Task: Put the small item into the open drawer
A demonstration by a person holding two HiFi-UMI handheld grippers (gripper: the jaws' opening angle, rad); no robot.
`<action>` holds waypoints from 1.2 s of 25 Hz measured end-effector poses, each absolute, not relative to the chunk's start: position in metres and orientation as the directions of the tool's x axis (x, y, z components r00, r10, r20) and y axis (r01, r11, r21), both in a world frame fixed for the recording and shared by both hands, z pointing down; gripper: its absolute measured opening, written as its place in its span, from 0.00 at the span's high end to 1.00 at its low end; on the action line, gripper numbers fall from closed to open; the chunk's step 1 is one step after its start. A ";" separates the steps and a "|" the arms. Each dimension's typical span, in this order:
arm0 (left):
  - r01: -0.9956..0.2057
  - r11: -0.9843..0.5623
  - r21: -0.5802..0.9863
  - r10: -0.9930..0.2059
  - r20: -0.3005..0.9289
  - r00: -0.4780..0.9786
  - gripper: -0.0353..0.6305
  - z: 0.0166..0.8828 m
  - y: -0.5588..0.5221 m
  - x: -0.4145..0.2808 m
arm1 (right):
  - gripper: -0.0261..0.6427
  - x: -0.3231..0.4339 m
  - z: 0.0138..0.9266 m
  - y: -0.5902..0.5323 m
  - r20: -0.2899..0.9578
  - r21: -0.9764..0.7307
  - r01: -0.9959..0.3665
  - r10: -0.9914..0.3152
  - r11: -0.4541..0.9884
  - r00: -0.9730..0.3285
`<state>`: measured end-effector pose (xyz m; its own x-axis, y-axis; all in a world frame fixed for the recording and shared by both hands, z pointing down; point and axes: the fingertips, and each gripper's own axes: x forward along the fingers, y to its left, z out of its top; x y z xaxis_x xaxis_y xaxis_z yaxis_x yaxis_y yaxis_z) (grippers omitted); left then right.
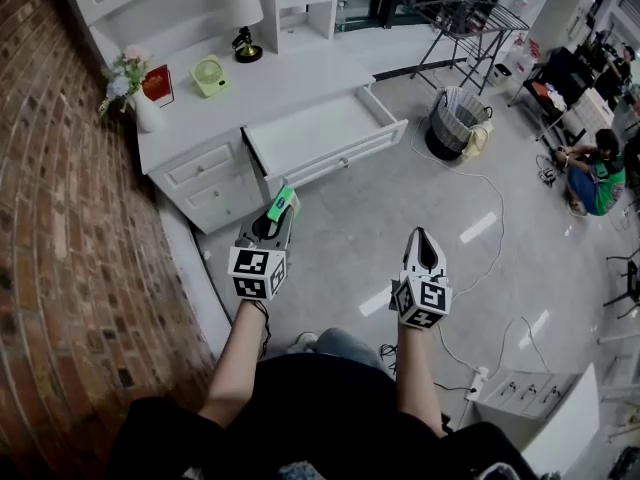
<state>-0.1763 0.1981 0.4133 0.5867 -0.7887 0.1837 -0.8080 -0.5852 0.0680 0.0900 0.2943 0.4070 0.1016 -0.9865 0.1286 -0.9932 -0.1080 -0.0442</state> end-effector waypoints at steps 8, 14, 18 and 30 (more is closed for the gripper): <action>-0.792 -0.607 0.064 -0.771 0.195 0.606 0.82 0.420 0.179 -0.180 | 0.96 0.085 0.407 0.279 0.123 -0.040 -0.988 -0.982 -0.146 0.140; -0.785 -0.616 0.067 -0.762 0.204 0.615 0.82 0.429 0.145 -0.166 | 0.96 0.101 0.410 0.245 0.120 -0.033 -0.986 -0.980 -0.166 0.161; -0.794 -0.603 0.072 -0.771 0.199 0.604 0.82 0.432 0.107 -0.156 | 0.96 0.115 0.413 0.205 0.119 -0.026 -0.987 -0.980 -0.161 0.157; -0.825 -0.561 0.067 -0.798 0.220 0.561 0.82 0.443 -0.051 -0.090 | 0.96 0.185 0.427 0.025 0.136 -0.038 -0.994 -0.986 -0.100 0.094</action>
